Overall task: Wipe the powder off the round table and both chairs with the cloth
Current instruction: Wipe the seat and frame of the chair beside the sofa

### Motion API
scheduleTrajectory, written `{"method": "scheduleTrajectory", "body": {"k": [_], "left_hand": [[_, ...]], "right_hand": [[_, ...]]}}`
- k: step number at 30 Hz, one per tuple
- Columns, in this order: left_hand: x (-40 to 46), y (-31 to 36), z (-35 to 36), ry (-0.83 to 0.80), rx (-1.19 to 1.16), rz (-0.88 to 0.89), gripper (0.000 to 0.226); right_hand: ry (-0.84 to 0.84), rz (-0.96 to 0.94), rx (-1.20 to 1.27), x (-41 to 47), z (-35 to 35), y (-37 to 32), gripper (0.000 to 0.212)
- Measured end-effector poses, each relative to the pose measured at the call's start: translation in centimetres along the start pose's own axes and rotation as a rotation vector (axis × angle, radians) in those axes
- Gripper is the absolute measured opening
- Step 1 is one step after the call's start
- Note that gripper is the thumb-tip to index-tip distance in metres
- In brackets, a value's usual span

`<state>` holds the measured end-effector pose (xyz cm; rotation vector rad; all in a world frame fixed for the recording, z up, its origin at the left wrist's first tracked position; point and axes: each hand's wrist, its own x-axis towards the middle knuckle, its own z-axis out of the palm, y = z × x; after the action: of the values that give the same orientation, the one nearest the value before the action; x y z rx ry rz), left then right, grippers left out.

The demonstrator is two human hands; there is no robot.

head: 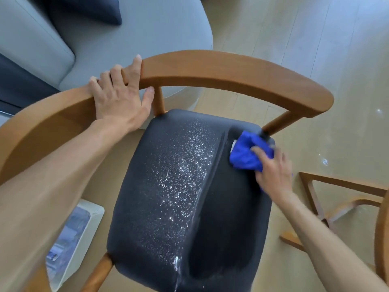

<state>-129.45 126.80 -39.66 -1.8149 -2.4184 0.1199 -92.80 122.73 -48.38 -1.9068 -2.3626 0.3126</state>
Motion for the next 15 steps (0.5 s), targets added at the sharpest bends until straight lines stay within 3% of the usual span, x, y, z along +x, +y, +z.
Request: {"method": "scheduleTrajectory", "body": {"k": [2, 4, 8, 11, 13, 15], "left_hand": [[0.0, 0.0, 0.0, 0.003, 0.005, -0.001, 0.063], [0.1, 0.1, 0.0, 0.009, 0.009, 0.001, 0.062], [0.2, 0.1, -0.1, 0.017, -0.009, 0.009, 0.062], [0.0, 0.2, -0.4, 0.002, -0.012, 0.011, 0.062], [-0.2, 0.2, -0.7, -0.021, -0.009, 0.004, 0.063], [-0.2, 0.4, -1.1, -0.048, -0.012, -0.005, 0.064]], "right_hand": [[-0.037, 0.167, 0.048, 3.1, 0.1, 0.7, 0.057], [-0.052, 0.22, 0.104, 3.2, 0.5, 0.7, 0.059], [-0.024, 0.194, 0.147, -2.9, 1.0, -1.4, 0.059], [-0.023, 0.029, 0.152, -11.5, 1.8, -3.6, 0.058], [-0.212, -0.121, 0.181, -19.0, 2.6, -6.4, 0.052], [-0.486, -0.204, 0.201, -24.6, 3.0, -8.5, 0.029]]}}
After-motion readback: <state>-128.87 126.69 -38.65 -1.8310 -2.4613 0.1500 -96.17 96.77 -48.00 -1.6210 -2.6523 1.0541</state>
